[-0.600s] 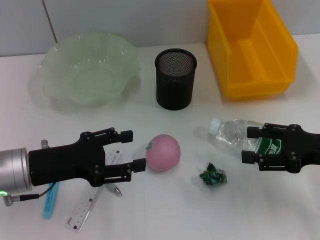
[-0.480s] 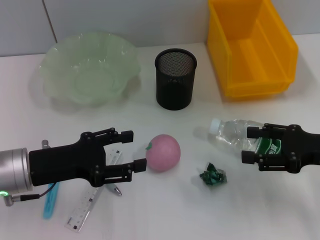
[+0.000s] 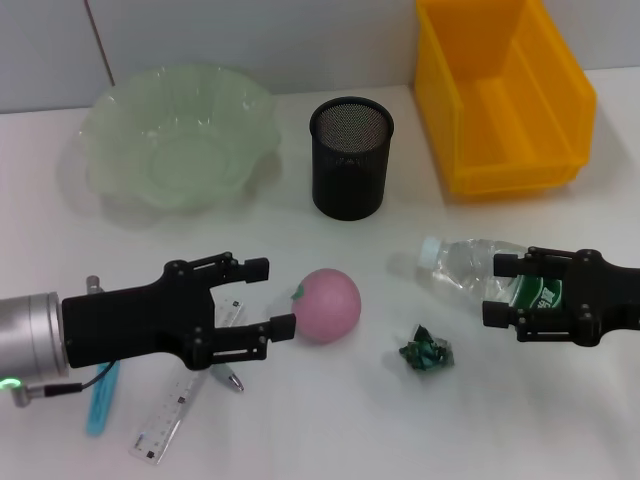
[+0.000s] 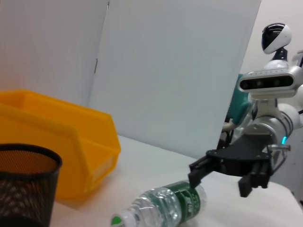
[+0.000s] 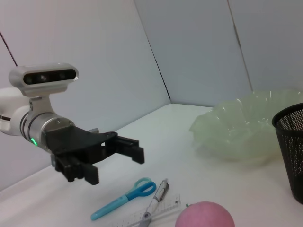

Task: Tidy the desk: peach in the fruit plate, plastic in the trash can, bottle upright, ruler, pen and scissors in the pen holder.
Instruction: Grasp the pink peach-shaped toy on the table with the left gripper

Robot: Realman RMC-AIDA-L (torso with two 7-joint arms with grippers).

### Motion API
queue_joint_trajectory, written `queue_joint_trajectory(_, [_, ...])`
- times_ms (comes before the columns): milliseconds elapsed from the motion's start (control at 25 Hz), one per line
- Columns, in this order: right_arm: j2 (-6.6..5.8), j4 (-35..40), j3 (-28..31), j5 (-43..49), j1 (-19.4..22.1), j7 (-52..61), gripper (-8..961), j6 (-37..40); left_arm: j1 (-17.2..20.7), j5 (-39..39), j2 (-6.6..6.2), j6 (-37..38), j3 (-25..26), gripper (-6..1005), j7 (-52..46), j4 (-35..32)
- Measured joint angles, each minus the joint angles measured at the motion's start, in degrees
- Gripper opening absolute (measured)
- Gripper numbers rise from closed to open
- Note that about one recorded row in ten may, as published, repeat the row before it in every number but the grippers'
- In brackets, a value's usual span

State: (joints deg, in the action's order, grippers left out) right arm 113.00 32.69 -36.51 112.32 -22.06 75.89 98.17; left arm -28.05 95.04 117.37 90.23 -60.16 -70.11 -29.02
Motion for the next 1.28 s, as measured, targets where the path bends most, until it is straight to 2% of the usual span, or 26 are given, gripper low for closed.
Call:
queue_joint_trajectory(160, [0.03,0.0,0.0,0.0,0.0,0.1,815,0.0,-0.5,0.2,0.5,-2.3,-0.3,812,0.7,-1.3])
queue_joint_trajectory(200, [0.03,0.0,0.0,0.0,0.0,0.1,815,0.1,-1.5,0.9,0.85,-4.8,-0.8,812,1.4,-1.9])
queue_joint_trajectory(400, [0.03,0.0,-0.1,0.0,0.1,0.3,815,0.2,-3.7,1.9,1.06,-8.4,-2.1,812,1.7,-1.8])
queue_joint_trajectory(480, [0.03,0.0,-0.1,0.0,0.1,0.3,816,0.1,-5.8,2.0,1.26,-13.7,-7.2,813,1.8,-1.6])
queue_joint_trajectory(560, [0.03,0.0,-0.1,0.0,0.1,0.3,816,0.1,-6.3,2.0,1.34,-15.4,-8.8,815,1.8,-1.6])
queue_joint_trajectory(600, [0.03,0.0,-0.1,0.0,0.1,0.3,816,0.1,-7.1,1.7,1.61,-19.8,-13.1,817,1.7,-1.6])
queue_joint_trajectory(760, [0.03,0.0,0.0,0.0,0.0,0.4,816,0.1,-7.3,1.6,1.69,-21.1,-14.4,815,1.7,-1.6])
queue_joint_trajectory(800, [0.03,0.0,0.0,0.0,0.0,0.4,816,0.1,-7.4,1.1,1.78,-23.9,-16.9,813,1.7,-1.7])
queue_joint_trajectory(840, [0.03,0.0,0.1,0.0,0.0,0.4,816,0.1,-7.4,1.1,1.78,-23.9,-16.9,811,1.7,-1.7])
queue_joint_trajectory(880, [0.03,0.0,0.1,0.0,0.0,0.4,816,0.1,-7.5,-1.2,1.84,-27.6,-21.2,809,1.7,-2.0])
queue_joint_trajectory(920, [0.03,0.0,0.1,0.0,0.0,0.4,816,0.0,-7.7,-2.1,1.84,-29.1,-23.2,807,1.7,-2.0])
queue_joint_trajectory(1280, [0.03,0.0,0.2,0.0,0.0,0.4,815,0.0,-8.9,-4.0,1.79,-31.0,-25.9,789,-0.4,-1.3])
